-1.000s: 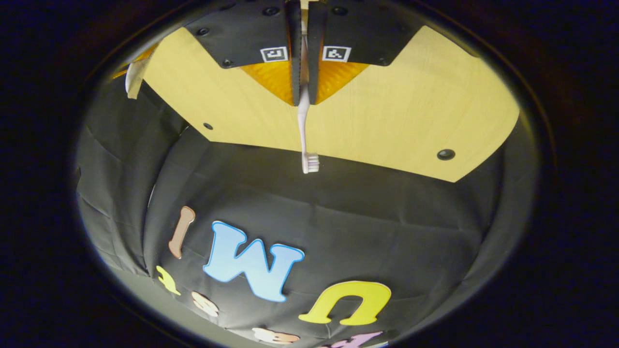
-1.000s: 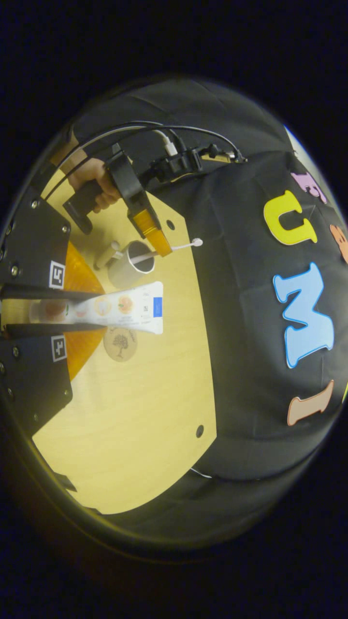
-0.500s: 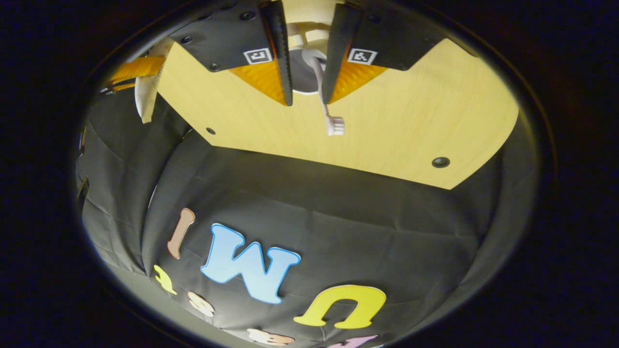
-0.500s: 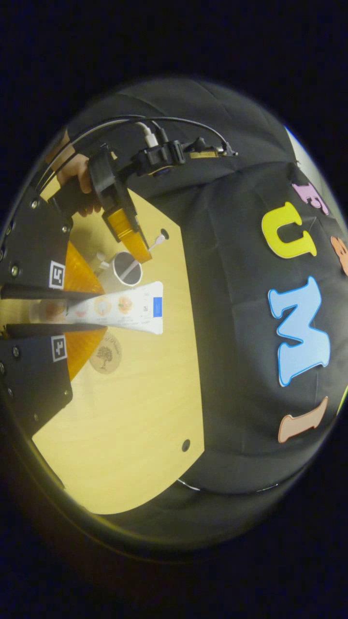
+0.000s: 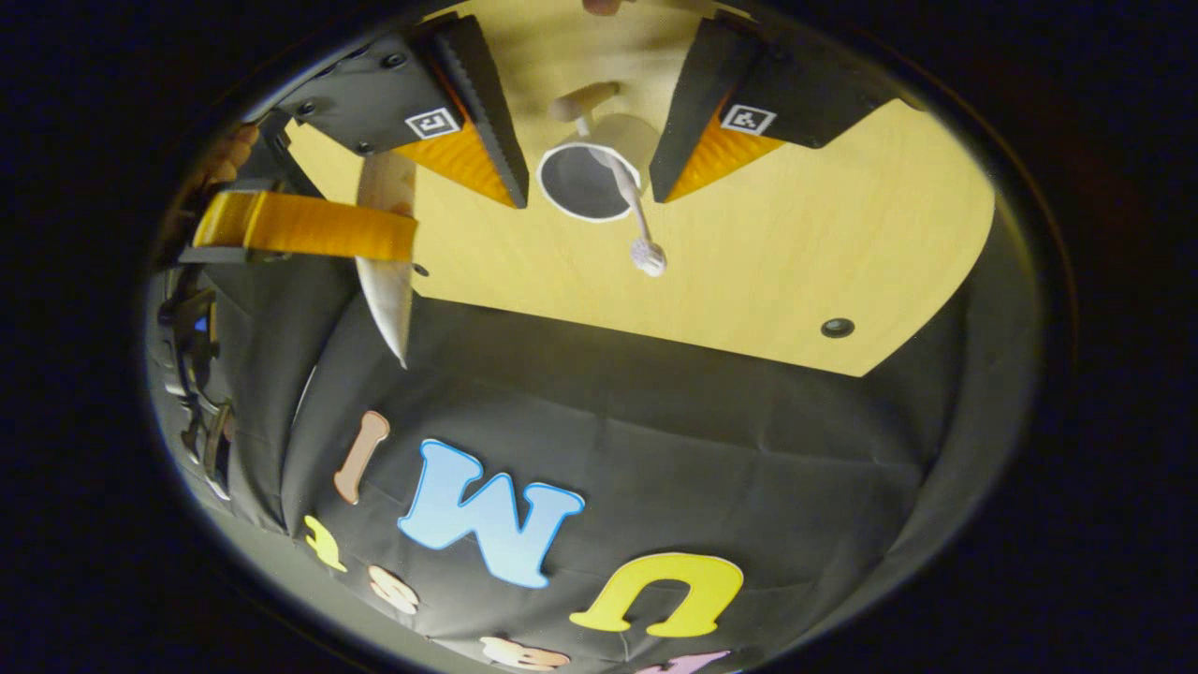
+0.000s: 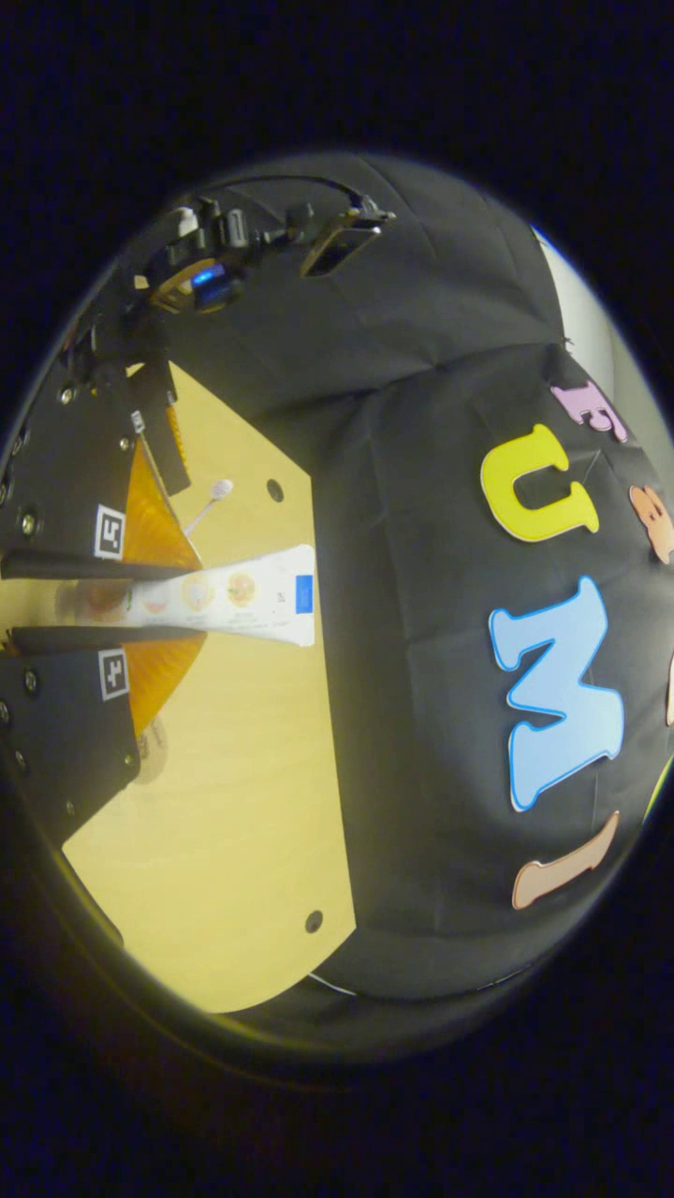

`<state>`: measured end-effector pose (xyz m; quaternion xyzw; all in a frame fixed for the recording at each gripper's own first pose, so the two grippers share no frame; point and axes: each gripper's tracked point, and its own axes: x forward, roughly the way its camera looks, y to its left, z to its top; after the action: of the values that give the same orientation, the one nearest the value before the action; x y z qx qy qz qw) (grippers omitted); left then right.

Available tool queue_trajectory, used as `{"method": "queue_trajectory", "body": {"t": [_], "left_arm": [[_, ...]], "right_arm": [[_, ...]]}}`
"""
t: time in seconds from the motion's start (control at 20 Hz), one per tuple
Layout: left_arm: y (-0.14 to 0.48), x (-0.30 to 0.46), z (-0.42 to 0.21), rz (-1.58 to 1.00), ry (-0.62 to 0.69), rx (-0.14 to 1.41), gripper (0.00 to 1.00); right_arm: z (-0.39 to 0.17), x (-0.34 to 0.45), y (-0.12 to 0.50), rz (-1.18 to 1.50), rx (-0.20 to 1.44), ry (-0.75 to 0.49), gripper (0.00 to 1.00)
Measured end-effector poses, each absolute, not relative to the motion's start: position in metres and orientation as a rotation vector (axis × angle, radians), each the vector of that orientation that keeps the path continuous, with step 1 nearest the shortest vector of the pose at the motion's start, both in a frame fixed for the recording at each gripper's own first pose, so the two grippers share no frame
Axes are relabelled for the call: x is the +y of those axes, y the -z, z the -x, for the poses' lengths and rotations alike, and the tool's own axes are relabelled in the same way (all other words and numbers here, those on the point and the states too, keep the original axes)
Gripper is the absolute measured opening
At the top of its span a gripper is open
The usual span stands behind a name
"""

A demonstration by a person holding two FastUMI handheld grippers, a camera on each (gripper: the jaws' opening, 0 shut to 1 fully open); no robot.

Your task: Put the toothbrush and toothpaste on the desktop into the cup, then pick up the cup and place it on the coaster on the desktop.

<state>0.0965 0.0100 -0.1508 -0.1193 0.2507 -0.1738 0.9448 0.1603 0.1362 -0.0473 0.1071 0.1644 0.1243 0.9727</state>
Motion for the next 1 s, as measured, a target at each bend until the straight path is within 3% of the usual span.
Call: {"method": "queue_trajectory", "body": {"t": [0.25, 0.35, 0.4, 0.55, 0.6, 0.65, 0.7, 0.75, 1.0], "left_arm": [[0.147, 0.028, -0.078, 0.257, 0.333, 0.514, 0.84], [0.147, 0.035, -0.071, 0.274, 0.318, 0.52, 0.89], [0.148, 0.038, -0.067, 0.286, 0.313, 0.526, 0.84], [0.156, 0.048, -0.054, 0.312, 0.291, 0.55, 0.93], [0.158, 0.05, -0.052, 0.317, 0.282, 0.555, 0.93], [0.16, 0.052, -0.049, 0.325, 0.279, 0.562, 0.85], [0.162, 0.054, -0.045, 0.33, 0.277, 0.569, 0.89], [0.164, 0.056, -0.043, 0.333, 0.273, 0.574, 0.93], [0.168, 0.058, -0.035, 0.335, 0.271, 0.587, 0.89]], "right_arm": [[-0.196, 0.165, 0.036, -0.232, 0.248, -0.304, 0.2], [-0.207, 0.176, 0.039, -0.215, 0.228, -0.33, 0.19], [-0.213, 0.18, 0.04, -0.201, 0.216, -0.336, 0.2], [-0.228, 0.189, 0.045, -0.167, 0.182, -0.34, 0.19], [-0.232, 0.193, 0.05, -0.157, 0.184, -0.341, 0.19], [-0.234, 0.197, 0.055, -0.141, 0.187, -0.341, 0.19], [-0.237, 0.2, 0.058, -0.12, 0.182, -0.34, 0.24], [-0.239, 0.202, 0.06, -0.099, 0.175, -0.338, 0.2], [-0.247, 0.21, 0.077, -0.058, 0.189, -0.339, 0.2]]}}
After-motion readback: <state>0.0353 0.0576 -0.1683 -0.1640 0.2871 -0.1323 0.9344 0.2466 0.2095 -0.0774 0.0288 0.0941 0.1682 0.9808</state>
